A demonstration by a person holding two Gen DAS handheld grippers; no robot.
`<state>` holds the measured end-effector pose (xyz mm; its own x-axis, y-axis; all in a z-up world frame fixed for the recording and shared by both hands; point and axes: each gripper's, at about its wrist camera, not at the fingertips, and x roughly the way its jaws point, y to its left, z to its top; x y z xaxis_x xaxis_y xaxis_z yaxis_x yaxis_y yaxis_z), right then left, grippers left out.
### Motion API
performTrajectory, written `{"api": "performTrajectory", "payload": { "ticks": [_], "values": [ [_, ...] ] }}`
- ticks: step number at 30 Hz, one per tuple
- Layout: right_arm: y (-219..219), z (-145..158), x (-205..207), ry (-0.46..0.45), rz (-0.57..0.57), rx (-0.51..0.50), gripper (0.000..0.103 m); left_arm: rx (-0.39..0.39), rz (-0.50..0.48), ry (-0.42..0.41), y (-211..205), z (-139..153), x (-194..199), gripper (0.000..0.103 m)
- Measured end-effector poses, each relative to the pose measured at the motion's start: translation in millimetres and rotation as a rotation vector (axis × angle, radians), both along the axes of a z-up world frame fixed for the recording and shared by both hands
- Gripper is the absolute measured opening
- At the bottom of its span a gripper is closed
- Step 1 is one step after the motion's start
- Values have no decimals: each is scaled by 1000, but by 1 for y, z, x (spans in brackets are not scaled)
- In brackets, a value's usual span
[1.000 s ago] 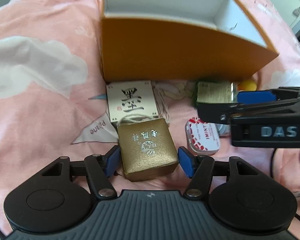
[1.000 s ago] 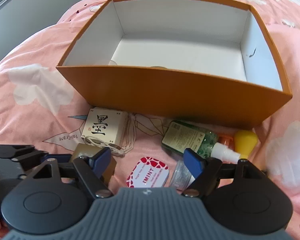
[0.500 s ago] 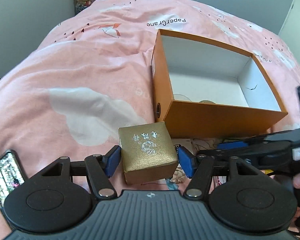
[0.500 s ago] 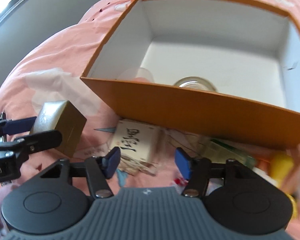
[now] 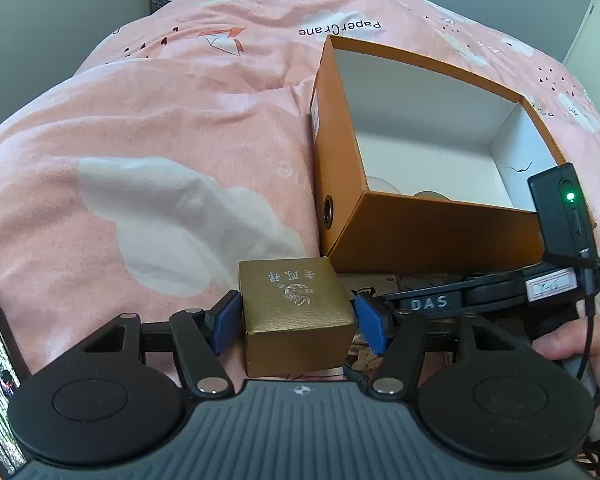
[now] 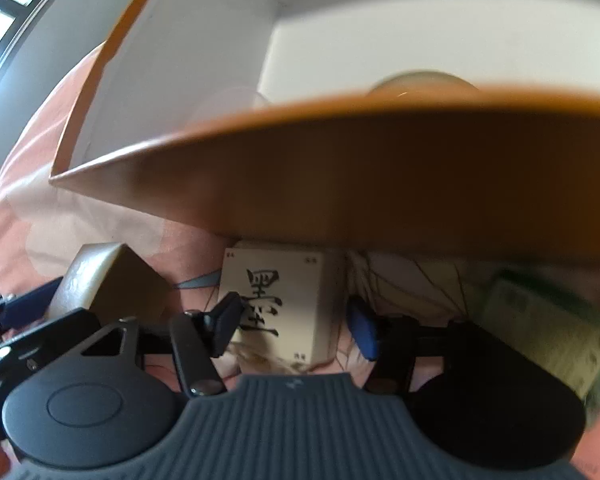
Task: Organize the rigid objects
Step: 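Grasp the white packet with the right tool beside the box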
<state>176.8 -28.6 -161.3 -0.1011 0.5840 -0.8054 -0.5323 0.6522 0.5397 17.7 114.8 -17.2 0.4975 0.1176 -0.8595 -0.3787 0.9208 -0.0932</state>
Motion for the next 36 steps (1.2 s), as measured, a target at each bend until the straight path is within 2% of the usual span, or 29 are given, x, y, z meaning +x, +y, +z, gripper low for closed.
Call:
{"api": "performTrajectory", "payload": {
  "ticks": [4,7,8,10,13,19,22,26,30,36],
  "values": [
    [11,-2,-9,-47,22,6,69,-8,7,4,3,-2,1,71],
    [12,-2,-14,-56,19,9,68,-10,11,6,3,-2,0,71],
    [11,-1,-15,-51,15,11,66,-9,11,8,3,-2,-1,71],
    [4,1,-15,-40,-12,16,54,-7,10,10,2,-1,-2,71],
    [-7,9,-17,-30,-38,19,42,-3,11,13,2,-1,-4,71],
    [-19,40,-36,-53,-34,72,29,39,-17,29,-4,-5,-3,71],
    [-10,50,-43,-67,-18,92,30,41,-23,36,-3,-6,-3,71],
    [-11,33,-33,-3,-19,93,32,-17,-8,57,5,-12,-3,73],
    [-9,23,-31,29,-30,99,31,-22,-1,41,4,-11,-4,73],
    [-21,34,-21,37,-32,117,27,-42,-27,16,0,1,-9,72]
  ]
}}
